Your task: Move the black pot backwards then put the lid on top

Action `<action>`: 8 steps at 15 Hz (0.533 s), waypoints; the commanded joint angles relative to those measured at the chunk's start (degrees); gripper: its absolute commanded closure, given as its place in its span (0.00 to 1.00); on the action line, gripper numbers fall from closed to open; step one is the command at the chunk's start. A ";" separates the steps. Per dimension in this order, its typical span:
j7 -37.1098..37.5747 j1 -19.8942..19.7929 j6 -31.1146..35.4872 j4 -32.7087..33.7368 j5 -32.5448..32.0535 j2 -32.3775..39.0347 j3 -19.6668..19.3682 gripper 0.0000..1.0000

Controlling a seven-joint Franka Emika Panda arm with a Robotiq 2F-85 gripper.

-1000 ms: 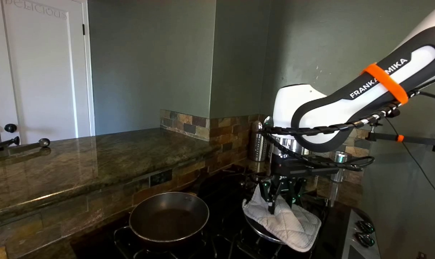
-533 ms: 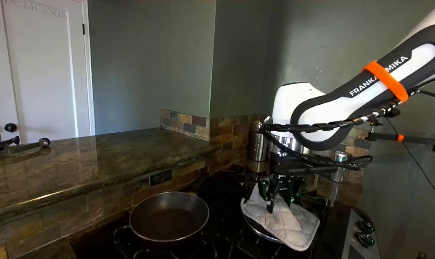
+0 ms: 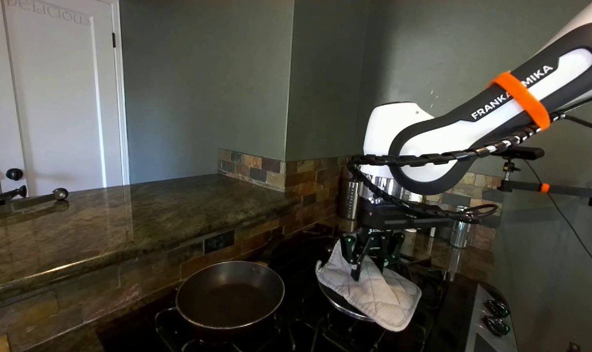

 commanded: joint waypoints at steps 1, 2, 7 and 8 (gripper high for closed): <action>-2.70 1.46 -1.13 2.85 2.31 0.20 -0.09 0.70; -3.34 1.71 -1.35 3.42 2.30 0.02 -0.04 0.70; -5.56 2.26 -2.33 7.21 2.20 0.37 0.14 0.70; -6.23 2.53 -2.62 8.13 2.36 0.65 0.19 0.70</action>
